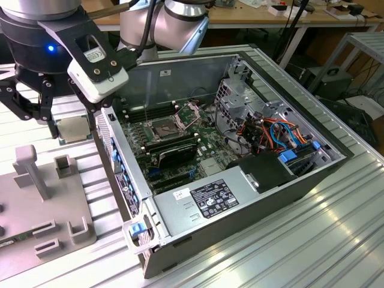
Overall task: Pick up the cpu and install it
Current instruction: 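Pick up the cpu and move it towards the insertion slot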
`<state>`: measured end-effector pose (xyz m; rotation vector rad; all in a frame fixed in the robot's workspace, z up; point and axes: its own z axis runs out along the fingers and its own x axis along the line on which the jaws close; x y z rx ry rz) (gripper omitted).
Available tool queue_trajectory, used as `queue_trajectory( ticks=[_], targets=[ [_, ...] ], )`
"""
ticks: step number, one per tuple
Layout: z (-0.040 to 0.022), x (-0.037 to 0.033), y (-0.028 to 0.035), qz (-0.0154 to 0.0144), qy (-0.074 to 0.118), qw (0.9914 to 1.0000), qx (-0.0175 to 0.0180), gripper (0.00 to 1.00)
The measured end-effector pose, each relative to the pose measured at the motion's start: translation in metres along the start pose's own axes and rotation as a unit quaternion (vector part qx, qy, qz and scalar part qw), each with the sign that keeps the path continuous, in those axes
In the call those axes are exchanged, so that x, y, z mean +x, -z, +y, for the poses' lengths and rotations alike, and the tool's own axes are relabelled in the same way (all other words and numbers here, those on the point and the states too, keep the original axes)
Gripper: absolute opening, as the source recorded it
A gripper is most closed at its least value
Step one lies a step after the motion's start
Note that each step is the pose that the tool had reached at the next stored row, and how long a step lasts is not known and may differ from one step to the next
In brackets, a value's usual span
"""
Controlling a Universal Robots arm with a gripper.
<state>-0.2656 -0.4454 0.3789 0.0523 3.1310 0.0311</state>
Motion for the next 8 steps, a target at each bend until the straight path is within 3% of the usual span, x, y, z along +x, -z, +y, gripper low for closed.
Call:
queue_trajectory(
  ticks=[8],
  targets=[
    [0.0001, -0.0017, 0.0000, 0.0000, 0.000, 1.00000, 0.0000, 0.55]
  ],
)
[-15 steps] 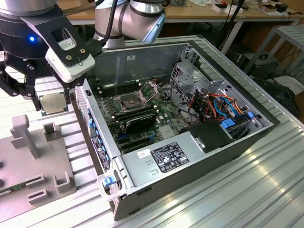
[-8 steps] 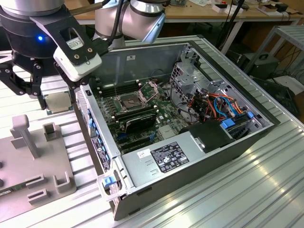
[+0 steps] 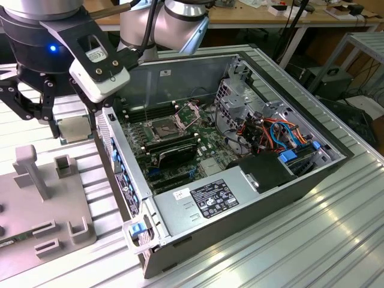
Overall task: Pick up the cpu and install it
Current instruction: 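Pick up the cpu and move it towards the insertion slot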
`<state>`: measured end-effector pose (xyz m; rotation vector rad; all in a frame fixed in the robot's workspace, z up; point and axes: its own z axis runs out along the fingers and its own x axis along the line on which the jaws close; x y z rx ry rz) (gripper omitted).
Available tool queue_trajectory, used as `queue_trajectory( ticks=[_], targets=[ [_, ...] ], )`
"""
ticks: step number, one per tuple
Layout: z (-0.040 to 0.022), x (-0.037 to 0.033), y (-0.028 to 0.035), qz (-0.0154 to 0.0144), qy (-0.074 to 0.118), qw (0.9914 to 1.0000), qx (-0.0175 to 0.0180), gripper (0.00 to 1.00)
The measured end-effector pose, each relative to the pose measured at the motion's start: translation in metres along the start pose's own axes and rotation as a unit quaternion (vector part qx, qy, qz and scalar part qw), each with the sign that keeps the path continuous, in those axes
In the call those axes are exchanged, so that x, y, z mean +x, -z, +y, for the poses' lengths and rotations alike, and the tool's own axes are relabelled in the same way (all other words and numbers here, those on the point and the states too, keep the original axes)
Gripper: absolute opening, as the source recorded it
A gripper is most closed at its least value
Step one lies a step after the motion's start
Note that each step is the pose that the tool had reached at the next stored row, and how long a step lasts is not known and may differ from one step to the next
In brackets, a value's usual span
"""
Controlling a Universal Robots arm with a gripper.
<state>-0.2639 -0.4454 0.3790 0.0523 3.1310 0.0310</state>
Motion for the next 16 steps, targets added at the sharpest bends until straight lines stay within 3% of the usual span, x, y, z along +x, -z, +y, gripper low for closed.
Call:
queue_trajectory(
  ticks=[16],
  targets=[
    [0.0000, -0.0014, 0.0000, 0.0000, 0.000, 1.00000, 0.0000, 0.55]
  ],
)
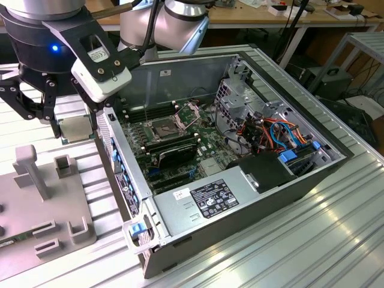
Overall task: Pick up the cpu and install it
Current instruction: 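Pick up the cpu and move it towards the insertion slot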
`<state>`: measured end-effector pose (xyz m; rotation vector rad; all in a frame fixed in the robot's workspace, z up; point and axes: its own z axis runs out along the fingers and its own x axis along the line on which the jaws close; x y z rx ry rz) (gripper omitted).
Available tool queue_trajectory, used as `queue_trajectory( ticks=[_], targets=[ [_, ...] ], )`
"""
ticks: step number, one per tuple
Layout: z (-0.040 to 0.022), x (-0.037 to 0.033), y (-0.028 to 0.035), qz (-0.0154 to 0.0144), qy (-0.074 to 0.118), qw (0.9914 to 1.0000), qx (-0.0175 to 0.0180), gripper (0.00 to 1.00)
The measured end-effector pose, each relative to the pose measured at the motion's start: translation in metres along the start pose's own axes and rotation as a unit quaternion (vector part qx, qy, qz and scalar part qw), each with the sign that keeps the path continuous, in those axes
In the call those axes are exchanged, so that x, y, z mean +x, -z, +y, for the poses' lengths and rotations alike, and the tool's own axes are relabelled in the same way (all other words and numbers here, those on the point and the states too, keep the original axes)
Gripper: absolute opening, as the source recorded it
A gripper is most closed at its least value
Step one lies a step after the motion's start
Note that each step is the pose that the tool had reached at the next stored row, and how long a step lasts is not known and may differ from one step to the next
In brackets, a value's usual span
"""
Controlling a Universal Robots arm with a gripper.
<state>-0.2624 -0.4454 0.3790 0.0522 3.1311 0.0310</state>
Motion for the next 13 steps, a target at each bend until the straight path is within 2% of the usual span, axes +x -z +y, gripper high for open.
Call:
queue_trajectory(
  ticks=[6, 13],
  targets=[
    [0.0000, -0.0007, -0.0001, -0.0001, 0.000, 1.00000, -0.0001, 0.55],
    [0.0005, -0.0153, -0.0002, 0.0000, 0.000, 1.00000, 0.0000, 0.55]
  ],
)
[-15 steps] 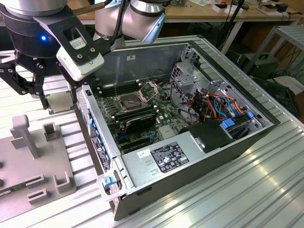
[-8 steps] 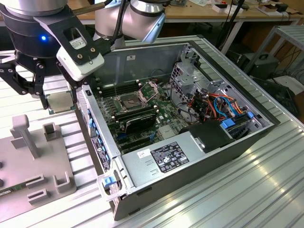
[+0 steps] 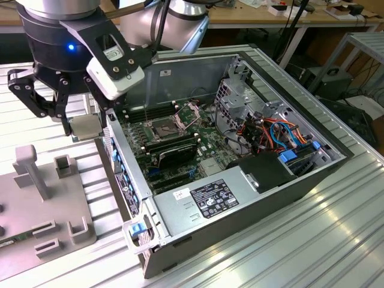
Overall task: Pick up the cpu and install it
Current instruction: 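Pick up the cpu and move it towards the insertion slot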
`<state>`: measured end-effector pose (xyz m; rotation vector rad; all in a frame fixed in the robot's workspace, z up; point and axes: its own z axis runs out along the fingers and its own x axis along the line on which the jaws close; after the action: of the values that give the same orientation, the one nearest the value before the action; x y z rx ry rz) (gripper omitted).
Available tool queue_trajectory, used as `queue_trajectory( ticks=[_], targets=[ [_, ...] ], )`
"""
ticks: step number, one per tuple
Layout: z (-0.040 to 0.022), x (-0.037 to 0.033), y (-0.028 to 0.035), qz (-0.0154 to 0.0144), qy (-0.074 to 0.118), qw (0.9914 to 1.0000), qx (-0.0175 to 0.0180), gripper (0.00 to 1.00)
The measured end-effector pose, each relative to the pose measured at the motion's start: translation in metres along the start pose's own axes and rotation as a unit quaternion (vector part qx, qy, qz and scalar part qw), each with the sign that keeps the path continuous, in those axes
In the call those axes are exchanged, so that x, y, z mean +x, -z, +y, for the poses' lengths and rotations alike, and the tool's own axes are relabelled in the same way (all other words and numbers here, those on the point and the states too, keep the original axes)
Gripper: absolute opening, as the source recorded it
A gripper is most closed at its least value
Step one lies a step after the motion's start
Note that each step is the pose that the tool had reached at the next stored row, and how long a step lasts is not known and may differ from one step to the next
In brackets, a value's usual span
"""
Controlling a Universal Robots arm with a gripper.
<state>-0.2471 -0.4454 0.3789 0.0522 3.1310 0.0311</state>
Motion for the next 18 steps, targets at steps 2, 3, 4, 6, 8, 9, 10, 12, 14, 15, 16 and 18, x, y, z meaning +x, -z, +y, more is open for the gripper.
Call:
queue_trajectory(
  ticks=[2, 3, 4, 6, 8, 9, 10, 12, 14, 15, 16, 18],
  targets=[
    [0.0001, -0.0035, 0.0000, 0.0000, 0.000, 1.00000, 0.0000, 0.55],
    [0.0002, -0.0055, -0.0001, 0.0000, 0.000, 1.00000, 0.0000, 0.55],
    [0.0003, -0.0074, -0.0001, 0.0000, 0.000, 1.00000, 0.0000, 0.55],
    [0.0004, -0.0106, -0.0001, 0.0000, 0.000, 1.00000, 0.0000, 0.55],
    [0.0005, -0.0141, -0.0001, 0.0000, 0.000, 1.00000, 0.0000, 0.55],
    [0.0005, -0.0161, -0.0002, 0.0000, 0.000, 1.00000, 0.0000, 0.55],
    [0.0006, -0.0175, -0.0002, 0.0000, 0.000, 1.00000, 0.0000, 0.55],
    [0.0007, -0.0210, -0.0002, 0.0000, 0.000, 1.00000, 0.0000, 0.55],
    [0.0008, -0.0242, -0.0002, 0.0000, 0.000, 1.00000, 0.0000, 0.55],
    [0.0009, -0.0263, -0.0003, 0.0000, 0.000, 1.00000, 0.0000, 0.55],
    [0.0010, -0.0282, -0.0003, 0.0000, 0.000, 1.00000, 0.0000, 0.55],
    [0.0011, -0.0325, -0.0003, 0.0000, 0.000, 1.00000, 0.0000, 0.55]
  ],
)
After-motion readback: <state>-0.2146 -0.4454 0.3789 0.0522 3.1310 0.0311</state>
